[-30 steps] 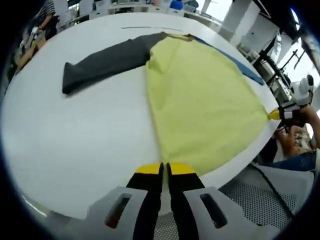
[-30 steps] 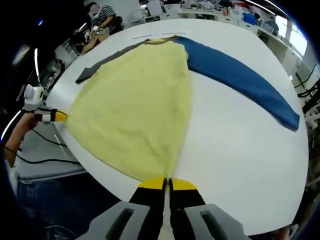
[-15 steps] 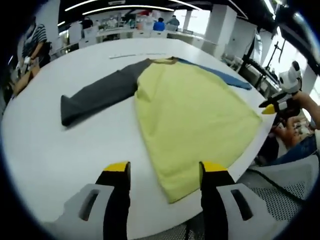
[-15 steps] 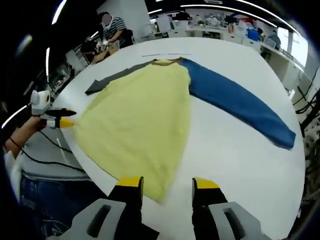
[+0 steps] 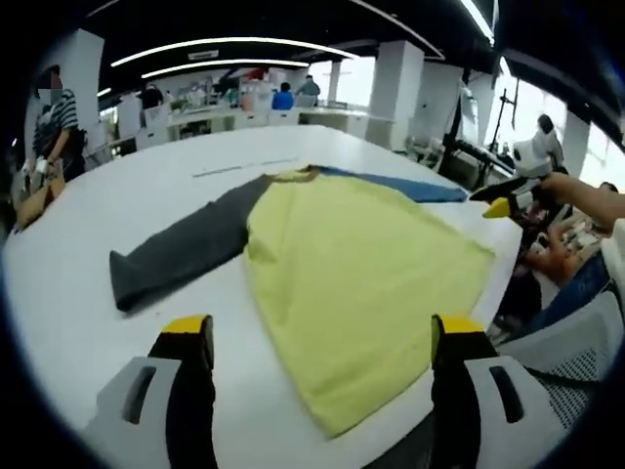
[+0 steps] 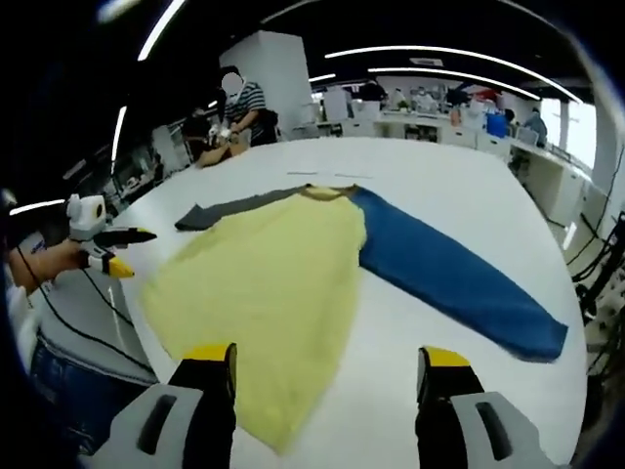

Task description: Fold the garment on the visible template until the final outline fits inside the template.

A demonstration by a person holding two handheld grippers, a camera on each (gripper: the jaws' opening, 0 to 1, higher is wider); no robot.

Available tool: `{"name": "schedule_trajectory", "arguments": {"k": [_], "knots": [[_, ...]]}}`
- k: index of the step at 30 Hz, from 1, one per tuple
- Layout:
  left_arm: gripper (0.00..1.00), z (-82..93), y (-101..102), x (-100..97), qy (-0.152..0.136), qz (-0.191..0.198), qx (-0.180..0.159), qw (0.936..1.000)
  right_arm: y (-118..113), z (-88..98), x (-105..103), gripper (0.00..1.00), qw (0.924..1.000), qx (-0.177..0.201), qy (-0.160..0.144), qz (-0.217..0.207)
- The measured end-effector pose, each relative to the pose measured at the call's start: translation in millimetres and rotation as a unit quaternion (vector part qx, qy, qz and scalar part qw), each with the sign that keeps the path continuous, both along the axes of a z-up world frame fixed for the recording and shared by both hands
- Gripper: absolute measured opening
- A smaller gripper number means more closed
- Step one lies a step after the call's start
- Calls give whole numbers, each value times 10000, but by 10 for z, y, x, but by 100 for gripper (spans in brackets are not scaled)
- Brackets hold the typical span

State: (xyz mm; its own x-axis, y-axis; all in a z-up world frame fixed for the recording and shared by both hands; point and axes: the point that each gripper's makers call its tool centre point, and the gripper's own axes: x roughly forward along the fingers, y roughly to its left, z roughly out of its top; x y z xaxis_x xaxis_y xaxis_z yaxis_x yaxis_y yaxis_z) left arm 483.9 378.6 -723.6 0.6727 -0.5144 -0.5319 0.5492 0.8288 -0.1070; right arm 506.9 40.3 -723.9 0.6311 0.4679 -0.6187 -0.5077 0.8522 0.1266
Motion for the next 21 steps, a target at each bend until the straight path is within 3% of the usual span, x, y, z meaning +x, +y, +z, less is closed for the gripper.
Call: {"name": "schedule_trajectory", "arguments": {"k": [4,10,21], "knots": [[99,-1,-16,23,-15,-101,-28,9999,-41,85,202,73,9997,5,-251,78],[99,31,-39,56,-101,-227,-40,9997,-103,133,490,67,9988,11,-466,160],[99,140,-98,76,-255,-383,-239,9987,-68,-23,904,49,9966,-319,-572,500]]}}
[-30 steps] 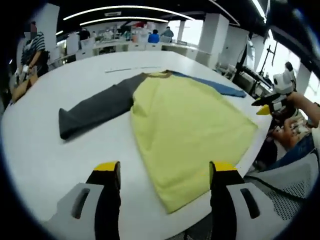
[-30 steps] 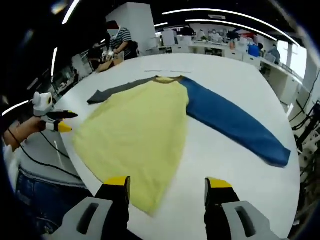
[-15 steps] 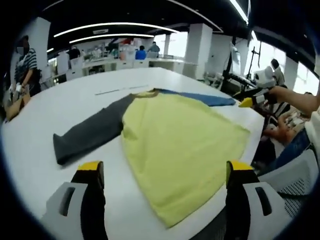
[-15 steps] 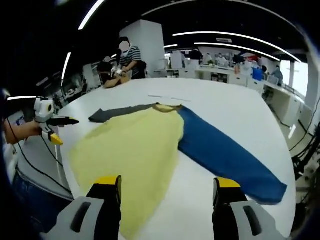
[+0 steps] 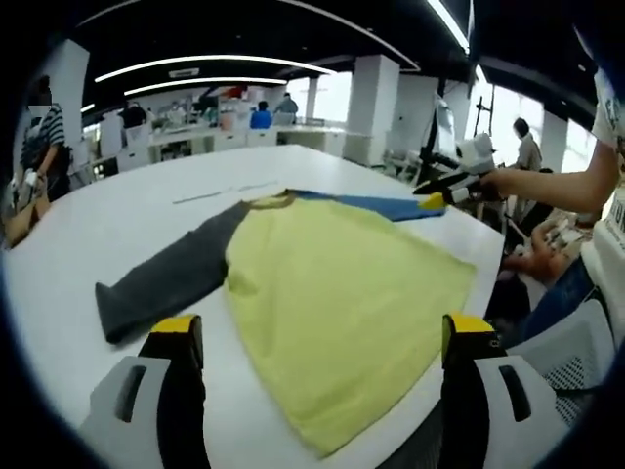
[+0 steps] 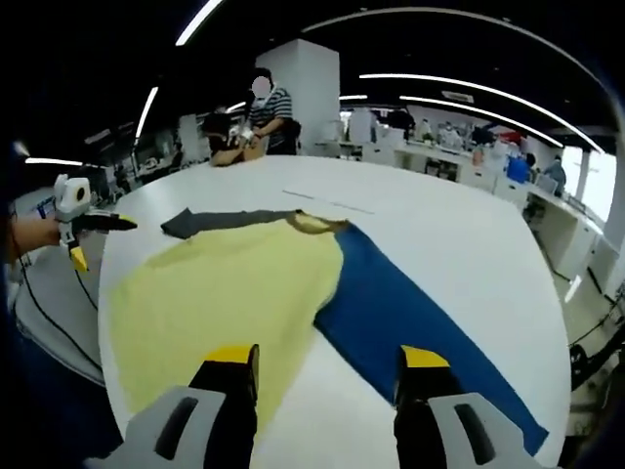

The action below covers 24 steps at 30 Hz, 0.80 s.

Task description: Fold the garment on the visible template until the final outline fits inside the template.

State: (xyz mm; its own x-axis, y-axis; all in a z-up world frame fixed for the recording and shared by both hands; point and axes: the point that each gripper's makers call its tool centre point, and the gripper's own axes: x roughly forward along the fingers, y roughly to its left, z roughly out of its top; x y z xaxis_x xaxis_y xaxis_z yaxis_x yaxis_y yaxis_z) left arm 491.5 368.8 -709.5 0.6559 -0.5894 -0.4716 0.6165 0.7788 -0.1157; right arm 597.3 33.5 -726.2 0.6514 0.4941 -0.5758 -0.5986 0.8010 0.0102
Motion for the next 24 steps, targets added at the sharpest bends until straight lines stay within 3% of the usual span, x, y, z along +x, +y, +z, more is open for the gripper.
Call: {"name": "schedule_trajectory", "arguments": {"k": [3,9,15,19,24], "knots": [[99,-17,6,-6,56,0,44,10000,5,-38,132,41,9999,-70,-75,49],[99,8,-22,-22,54,-27,31,10000,73,-212,314,35,9987,-394,-17,316],[98,47,-74,-48,67,-60,24,10000,173,-366,366,22,9955,-690,79,648],[96,39,-129,-91,147,-107,-21,9998,212,-488,381,21,9919,-916,166,865],[95,58,-159,-123,131,-142,-16,9998,330,-522,410,18,9901,-891,147,1071]]}}
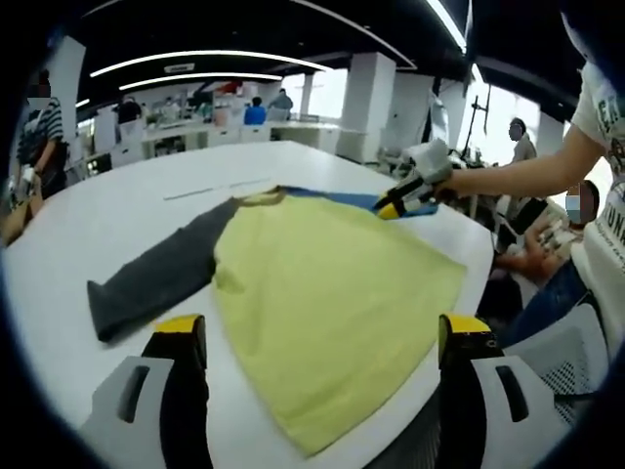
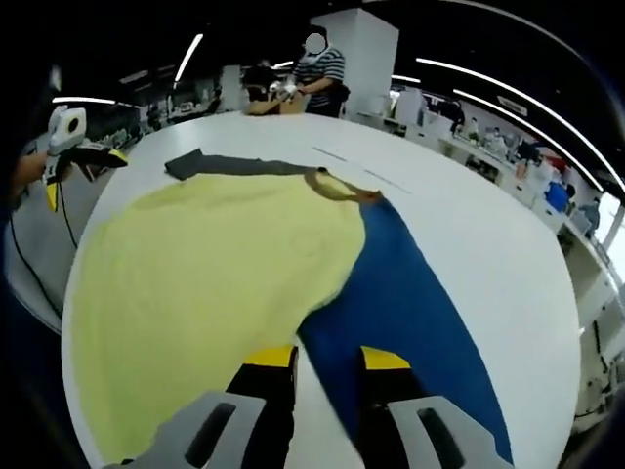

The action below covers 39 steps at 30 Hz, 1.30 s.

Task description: Fold the garment on the visible template until the final outline fits inside the template.

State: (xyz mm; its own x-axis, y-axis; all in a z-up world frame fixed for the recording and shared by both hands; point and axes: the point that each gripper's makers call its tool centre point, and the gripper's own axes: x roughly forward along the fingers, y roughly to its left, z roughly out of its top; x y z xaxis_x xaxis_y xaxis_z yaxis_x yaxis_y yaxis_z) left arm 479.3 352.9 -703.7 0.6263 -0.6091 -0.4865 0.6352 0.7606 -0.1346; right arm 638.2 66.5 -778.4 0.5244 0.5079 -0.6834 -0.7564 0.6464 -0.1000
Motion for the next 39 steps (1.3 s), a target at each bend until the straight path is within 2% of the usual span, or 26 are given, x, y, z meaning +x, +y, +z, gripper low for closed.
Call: {"name": "schedule_trajectory", "arguments": {"k": [8,14,17,22,29,34,39], "knots": [[95,1,26,-29,57,32,-21,10000,130,-70,5,7,9994,-65,-3,332],[93,-9,52,-19,86,115,-39,9999,184,-70,25,0,9993,37,-13,359],[93,21,40,-3,44,139,-138,9998,169,-69,49,0,9995,13,-66,315],[93,45,38,14,-8,132,-187,9997,120,-49,57,0,9999,2,-62,145],[92,90,43,27,-109,122,-160,9997,-49,54,145,0,9991,-262,-309,-155],[91,82,54,37,-117,143,-158,9997,-179,71,221,0,9975,-245,-302,-585],[91,79,59,37,-123,142,-150,9997,-261,81,308,0,9941,0,-217,-1062]]}}
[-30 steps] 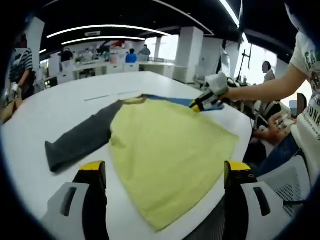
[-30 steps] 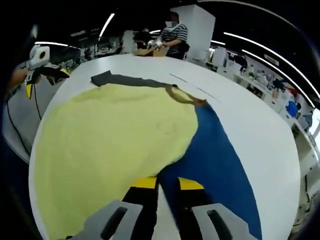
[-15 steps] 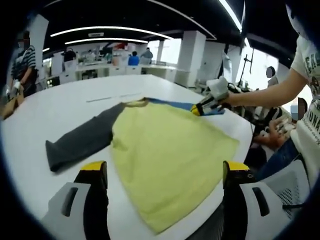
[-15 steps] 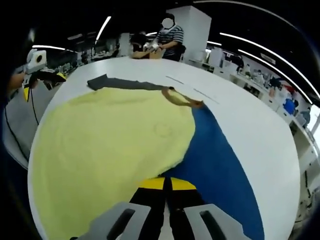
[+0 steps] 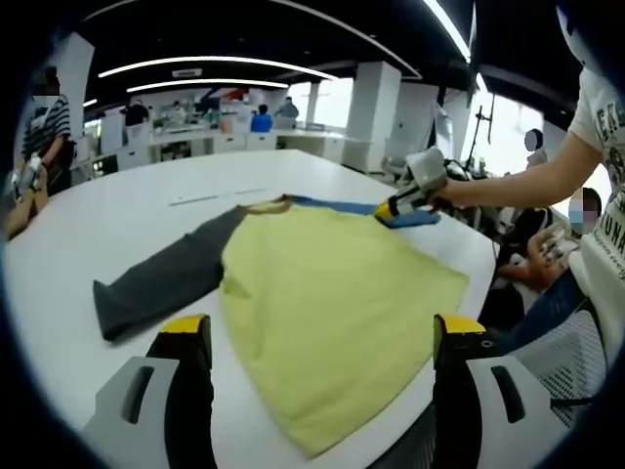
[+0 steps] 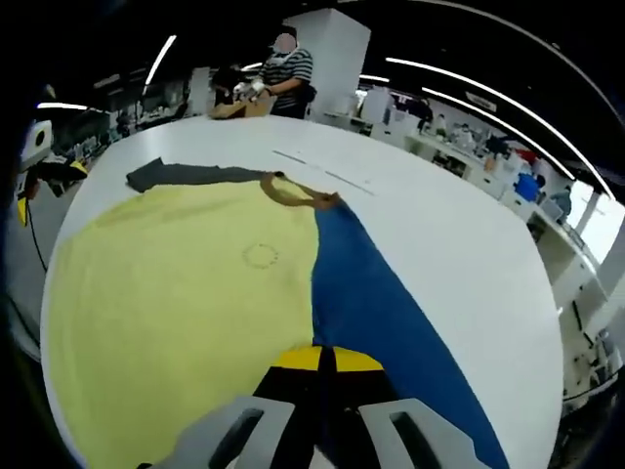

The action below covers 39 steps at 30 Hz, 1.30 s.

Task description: Fold the garment on the visible template until the final outline fits inside the template.

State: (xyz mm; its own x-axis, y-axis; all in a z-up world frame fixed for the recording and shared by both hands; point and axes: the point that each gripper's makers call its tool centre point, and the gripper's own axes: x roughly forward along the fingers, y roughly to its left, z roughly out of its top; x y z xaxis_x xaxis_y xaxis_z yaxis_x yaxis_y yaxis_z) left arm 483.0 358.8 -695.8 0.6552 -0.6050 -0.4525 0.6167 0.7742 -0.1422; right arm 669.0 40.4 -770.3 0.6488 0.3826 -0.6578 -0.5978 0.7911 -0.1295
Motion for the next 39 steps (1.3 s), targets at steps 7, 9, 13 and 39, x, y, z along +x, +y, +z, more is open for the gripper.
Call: {"name": "schedule_trajectory", "arguments": {"k": [7,9,13,39], "knots": [[92,-14,34,19,2,75,25,10000,-53,-83,-4,0,9992,146,208,-295],[92,-10,35,22,-15,75,21,10000,-80,-75,10,0,9989,190,204,-377],[92,4,28,20,-30,44,17,10000,-158,-19,7,0,9983,174,167,-523],[97,-23,29,16,-94,-69,22,9999,-1313,202,-521,59,9710,539,315,-2310]]}}
